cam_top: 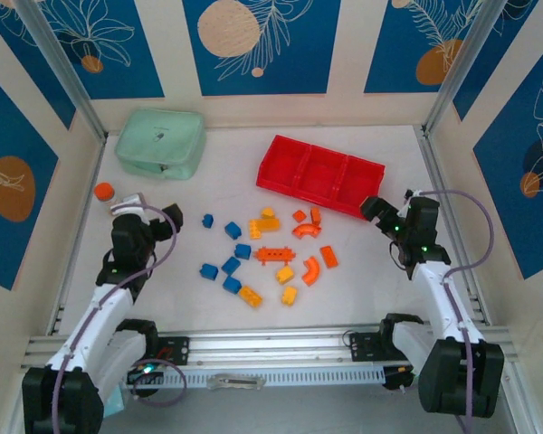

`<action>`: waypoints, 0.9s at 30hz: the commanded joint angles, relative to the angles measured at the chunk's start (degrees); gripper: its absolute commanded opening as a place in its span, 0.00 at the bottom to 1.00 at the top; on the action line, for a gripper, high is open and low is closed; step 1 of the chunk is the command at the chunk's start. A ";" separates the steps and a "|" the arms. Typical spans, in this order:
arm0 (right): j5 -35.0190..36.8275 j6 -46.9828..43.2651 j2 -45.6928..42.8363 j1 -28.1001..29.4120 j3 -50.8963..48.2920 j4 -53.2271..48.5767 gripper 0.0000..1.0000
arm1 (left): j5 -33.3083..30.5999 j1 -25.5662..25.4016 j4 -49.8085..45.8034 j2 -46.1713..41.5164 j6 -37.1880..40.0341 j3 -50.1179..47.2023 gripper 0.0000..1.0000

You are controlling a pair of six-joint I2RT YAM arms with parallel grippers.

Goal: Sort the legos into containers by color
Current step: Pick up the lego from the bottom-center of the table.

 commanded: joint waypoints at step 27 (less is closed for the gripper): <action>9.80 1.02 13.19 46.07 13.74 -29.88 0.99 | 10.51 -25.44 -17.75 -5.76 -14.00 1.80 0.99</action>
